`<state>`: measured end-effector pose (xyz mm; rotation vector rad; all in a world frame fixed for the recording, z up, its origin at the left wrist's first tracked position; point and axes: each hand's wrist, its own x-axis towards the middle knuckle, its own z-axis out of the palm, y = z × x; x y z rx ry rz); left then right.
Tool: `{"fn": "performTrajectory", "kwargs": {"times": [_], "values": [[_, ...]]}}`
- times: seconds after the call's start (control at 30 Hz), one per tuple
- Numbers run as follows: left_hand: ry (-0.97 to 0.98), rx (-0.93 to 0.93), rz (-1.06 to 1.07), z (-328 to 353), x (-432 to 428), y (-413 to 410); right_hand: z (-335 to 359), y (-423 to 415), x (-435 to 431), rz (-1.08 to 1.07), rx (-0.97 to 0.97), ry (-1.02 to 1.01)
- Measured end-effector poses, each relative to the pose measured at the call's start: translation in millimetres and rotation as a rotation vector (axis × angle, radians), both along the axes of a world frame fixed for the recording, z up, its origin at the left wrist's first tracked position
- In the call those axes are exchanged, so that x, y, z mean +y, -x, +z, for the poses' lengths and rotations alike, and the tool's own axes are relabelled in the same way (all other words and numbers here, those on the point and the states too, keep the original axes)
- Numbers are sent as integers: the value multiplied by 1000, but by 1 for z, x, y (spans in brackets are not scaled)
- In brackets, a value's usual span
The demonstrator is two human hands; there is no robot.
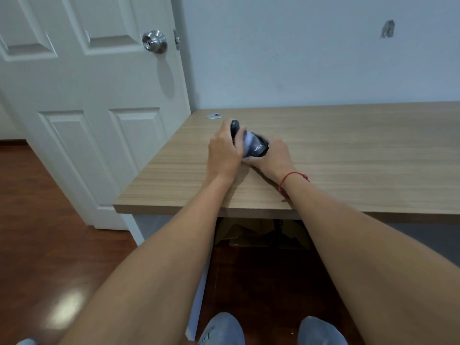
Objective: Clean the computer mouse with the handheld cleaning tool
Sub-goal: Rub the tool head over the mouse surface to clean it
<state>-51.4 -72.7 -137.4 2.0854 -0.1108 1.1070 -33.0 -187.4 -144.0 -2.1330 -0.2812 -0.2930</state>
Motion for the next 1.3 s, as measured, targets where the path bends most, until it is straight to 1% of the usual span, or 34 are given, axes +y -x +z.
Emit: {"fn": "performTrajectory", "kwargs": {"times": [0.07, 0.2, 0.3, 0.37, 0.43, 0.5, 0.57, 0.63, 0.77, 0.83, 0.9, 1.03, 1.07, 1.2, 1.23, 1.3], "values": [[55, 23, 67, 1, 4, -3, 0, 0, -1, -14, -10, -14], [98, -81, -75, 5, -7, 10, 0, 1, -3, -47, 7, -68], [47, -85, -123, 2, -10, 10, 0, 0, -3, -44, 12, -90], [27, -29, -92, -1, -9, 3, 0, -2, -5, -47, 15, -88], [86, 13, -18, -2, -5, -2, 1, -1, -6, -49, 20, -82], [132, -14, -22, 0, -5, 1, 1, 0, -6, -39, 9, -83], [85, -56, -102, 1, -11, 7, 0, 1, -5, -15, 4, -117], [30, -55, -149, 1, -14, 8, 0, 1, -5, 1, -5, -138], [82, -25, -15, 0, -6, -1, 3, 2, -6, -21, -17, -53], [104, -44, -28, 1, -7, 0, 2, 2, -7, -26, -18, -58], [85, -35, -62, 1, -9, 2, 2, 2, -7, -18, -26, -83], [119, 93, 63, -2, 2, -9, 3, 3, -7, -22, -11, -75], [115, 99, 65, -2, 3, -9, 2, 3, -7, -27, -6, -77], [134, 14, -27, 1, -6, -2, -1, -1, -6, -35, -5, -79], [135, 24, -20, 0, -5, -3, -1, -1, -6, -34, -10, -73], [113, 105, 62, -2, 0, -9, -1, -1, -6, -29, -6, -67]]}}
